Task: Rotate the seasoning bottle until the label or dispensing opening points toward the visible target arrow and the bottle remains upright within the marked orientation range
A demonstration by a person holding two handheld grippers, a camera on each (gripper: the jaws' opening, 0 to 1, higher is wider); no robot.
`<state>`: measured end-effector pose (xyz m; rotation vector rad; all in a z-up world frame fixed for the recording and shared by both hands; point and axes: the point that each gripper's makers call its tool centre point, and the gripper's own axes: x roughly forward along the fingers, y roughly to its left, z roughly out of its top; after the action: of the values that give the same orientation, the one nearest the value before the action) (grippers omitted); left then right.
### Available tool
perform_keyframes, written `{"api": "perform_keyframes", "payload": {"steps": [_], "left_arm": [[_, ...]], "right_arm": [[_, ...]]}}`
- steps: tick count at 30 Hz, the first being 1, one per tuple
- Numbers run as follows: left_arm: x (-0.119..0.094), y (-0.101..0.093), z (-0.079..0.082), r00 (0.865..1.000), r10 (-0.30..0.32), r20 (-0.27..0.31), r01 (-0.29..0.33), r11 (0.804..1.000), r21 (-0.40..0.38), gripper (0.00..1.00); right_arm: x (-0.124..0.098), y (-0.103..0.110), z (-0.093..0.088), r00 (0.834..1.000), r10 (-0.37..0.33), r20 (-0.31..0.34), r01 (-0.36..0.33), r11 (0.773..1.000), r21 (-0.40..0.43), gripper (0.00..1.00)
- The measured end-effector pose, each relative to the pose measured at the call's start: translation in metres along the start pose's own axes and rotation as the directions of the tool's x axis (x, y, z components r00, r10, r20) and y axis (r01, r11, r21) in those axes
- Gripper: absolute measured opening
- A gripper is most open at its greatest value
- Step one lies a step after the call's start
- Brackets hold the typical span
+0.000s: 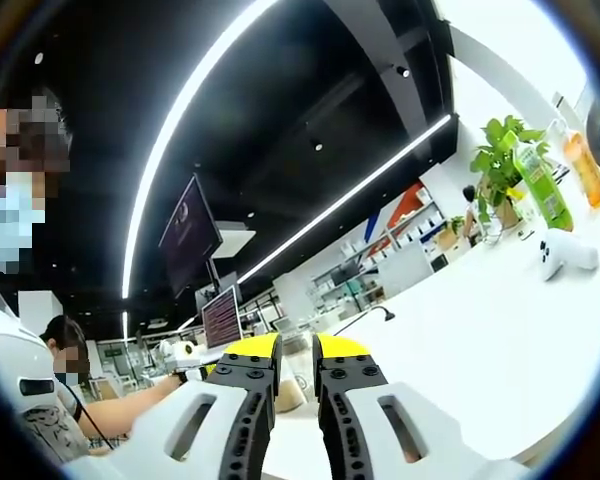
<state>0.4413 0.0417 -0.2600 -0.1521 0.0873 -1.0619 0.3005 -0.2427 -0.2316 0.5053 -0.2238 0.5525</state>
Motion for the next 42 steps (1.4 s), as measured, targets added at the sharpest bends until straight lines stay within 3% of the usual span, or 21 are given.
{"api": "perform_keyframes", "payload": {"steps": [3, 6, 11, 15, 17, 19, 24, 32, 37, 42], "left_arm": [[-0.004, -0.006, 0.006, 0.999, 0.030, 0.021, -0.030, 1.000, 0.004, 0.43], [-0.007, -0.002, 0.010, 0.994, 0.096, 0.052, -0.094, 0.995, -0.044, 0.42], [-0.006, -0.009, 0.007, 0.990, 0.137, 0.047, -0.133, 0.989, -0.069, 0.42], [-0.010, 0.002, 0.009, 0.969, 0.237, 0.063, -0.229, 0.967, -0.114, 0.41], [-0.013, 0.006, 0.010, 0.965, 0.251, 0.069, -0.243, 0.963, -0.114, 0.41], [-0.015, 0.007, 0.007, 0.963, 0.263, 0.066, -0.255, 0.961, -0.109, 0.42], [-0.020, 0.014, -0.001, 0.939, 0.339, 0.055, -0.336, 0.940, -0.057, 0.42], [-0.022, 0.010, -0.004, 0.919, 0.387, 0.072, -0.387, 0.922, -0.013, 0.42], [-0.018, 0.002, -0.003, 0.922, 0.380, 0.073, -0.382, 0.924, 0.011, 0.42], [-0.012, 0.003, -0.008, 0.917, 0.395, 0.063, -0.395, 0.919, 0.000, 0.41]], "right_arm": [[0.000, 0.000, 0.001, 1.000, -0.002, 0.003, 0.002, 1.000, -0.003, 0.11], [-0.001, -0.002, 0.001, 1.000, -0.011, 0.007, 0.011, 1.000, -0.001, 0.11], [-0.002, -0.003, 0.002, 1.000, -0.017, 0.010, 0.017, 1.000, -0.001, 0.11], [-0.004, -0.004, 0.005, 1.000, -0.022, 0.020, 0.022, 1.000, -0.003, 0.11], [-0.004, -0.005, 0.005, 0.999, -0.026, 0.024, 0.026, 1.000, 0.001, 0.11], [-0.005, -0.006, 0.005, 0.999, -0.027, 0.025, 0.027, 1.000, 0.000, 0.11], [-0.005, -0.008, 0.004, 0.999, -0.033, 0.021, 0.033, 0.999, 0.000, 0.11], [-0.005, -0.007, 0.004, 0.999, -0.036, 0.020, 0.036, 0.999, -0.007, 0.11], [-0.006, -0.008, 0.004, 0.999, -0.038, 0.023, 0.039, 0.999, -0.006, 0.11], [-0.006, -0.009, 0.004, 0.999, -0.039, 0.023, 0.039, 0.999, -0.004, 0.11]]}}
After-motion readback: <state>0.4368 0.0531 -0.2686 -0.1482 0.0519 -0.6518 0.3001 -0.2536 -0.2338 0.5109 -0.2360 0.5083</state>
